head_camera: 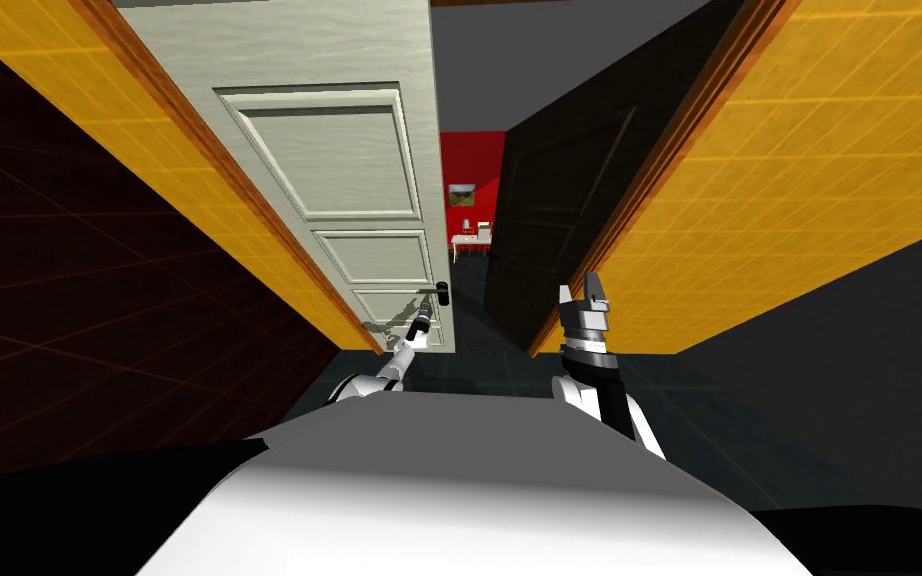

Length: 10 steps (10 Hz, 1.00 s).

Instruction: Push the door open

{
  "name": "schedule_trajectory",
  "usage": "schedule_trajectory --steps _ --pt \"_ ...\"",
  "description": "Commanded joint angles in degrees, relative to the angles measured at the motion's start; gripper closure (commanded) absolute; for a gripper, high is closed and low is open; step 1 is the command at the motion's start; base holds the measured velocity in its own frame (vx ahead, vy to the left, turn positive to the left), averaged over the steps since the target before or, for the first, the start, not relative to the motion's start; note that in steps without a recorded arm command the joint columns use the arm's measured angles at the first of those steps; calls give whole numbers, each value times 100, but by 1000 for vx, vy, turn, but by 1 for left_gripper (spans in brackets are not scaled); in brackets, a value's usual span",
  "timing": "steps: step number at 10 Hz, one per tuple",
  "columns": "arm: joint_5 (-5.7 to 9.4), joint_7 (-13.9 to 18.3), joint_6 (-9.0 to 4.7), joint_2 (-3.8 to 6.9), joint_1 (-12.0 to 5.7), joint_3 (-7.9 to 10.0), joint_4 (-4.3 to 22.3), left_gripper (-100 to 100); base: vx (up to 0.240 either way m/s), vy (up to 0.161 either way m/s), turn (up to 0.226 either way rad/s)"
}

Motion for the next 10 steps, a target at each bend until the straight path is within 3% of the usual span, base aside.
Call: schedule_trajectory --steps 1,7,8,10 --pt "5 1 -14 18 -25 16 45 -100 159 2 -19" --pt "20 -1 -5 43 -55 66 90 -100 193 -4 -20" --pt "20 -1 -5 43 -55 66 90 100 -7 1 3" --pt "20 -1 -5 43 -55 66 90 100 -16 4 -12"
